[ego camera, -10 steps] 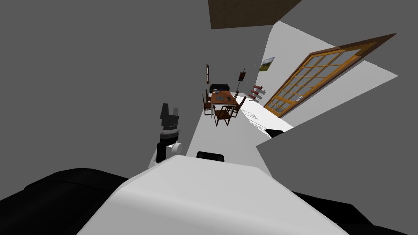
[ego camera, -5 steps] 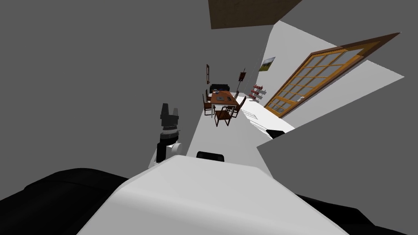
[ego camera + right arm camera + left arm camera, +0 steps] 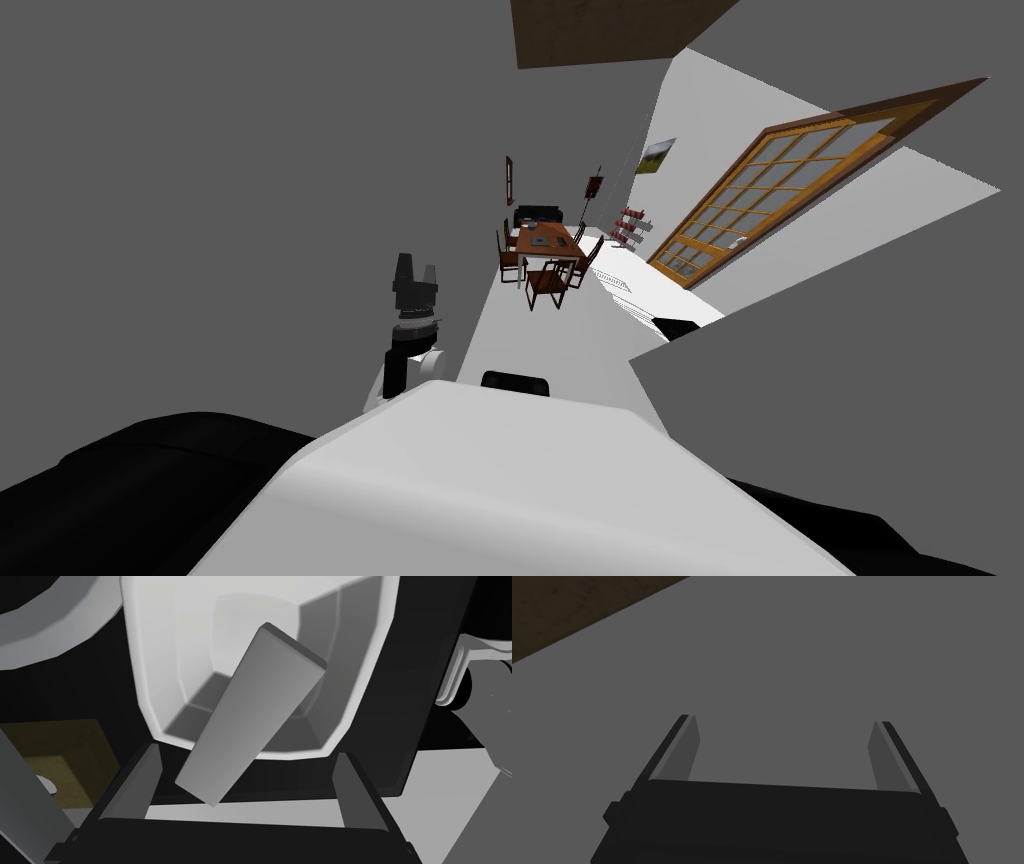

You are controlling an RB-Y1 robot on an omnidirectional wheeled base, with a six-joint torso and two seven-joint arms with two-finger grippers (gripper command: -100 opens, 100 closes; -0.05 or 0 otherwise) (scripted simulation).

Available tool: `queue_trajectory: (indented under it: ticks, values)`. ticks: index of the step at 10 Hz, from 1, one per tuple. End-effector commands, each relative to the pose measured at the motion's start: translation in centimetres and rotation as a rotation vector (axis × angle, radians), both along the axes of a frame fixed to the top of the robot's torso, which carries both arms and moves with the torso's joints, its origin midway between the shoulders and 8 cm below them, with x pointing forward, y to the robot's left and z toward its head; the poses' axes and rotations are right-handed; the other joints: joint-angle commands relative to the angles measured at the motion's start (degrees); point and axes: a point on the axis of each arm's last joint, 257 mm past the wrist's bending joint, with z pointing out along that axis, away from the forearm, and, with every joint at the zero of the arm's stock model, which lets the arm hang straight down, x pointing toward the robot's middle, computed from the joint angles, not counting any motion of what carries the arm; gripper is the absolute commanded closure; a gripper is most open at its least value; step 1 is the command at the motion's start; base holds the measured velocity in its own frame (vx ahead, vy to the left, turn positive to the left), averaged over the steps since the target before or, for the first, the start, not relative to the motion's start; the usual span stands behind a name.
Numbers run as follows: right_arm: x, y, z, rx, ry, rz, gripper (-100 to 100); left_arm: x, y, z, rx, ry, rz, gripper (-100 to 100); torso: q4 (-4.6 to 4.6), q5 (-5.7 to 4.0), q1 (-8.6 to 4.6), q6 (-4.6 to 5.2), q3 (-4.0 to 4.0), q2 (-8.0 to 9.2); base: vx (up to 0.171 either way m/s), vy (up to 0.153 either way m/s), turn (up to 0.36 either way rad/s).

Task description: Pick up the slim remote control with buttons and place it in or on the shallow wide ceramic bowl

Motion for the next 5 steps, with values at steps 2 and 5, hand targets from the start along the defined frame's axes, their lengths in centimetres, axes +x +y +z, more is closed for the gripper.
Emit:
queue_trajectory:
  ticks: [2,5]
  values:
    - [0.00,0.00,0.00,0.000,0.000,0.000,0,0.00,0.00,0.00,0.000,0.000,0.000,0,0.00,0.00,0.00,0.00,0.00,0.01,0.000,0.000,0.000]
    - [0.00,0.00,0.00,0.000,0.000,0.000,0,0.00,0.00,0.00,0.000,0.000,0.000,0,0.00,0.00,0.00,0.00,0.01,0.01,0.000,0.000,0.000]
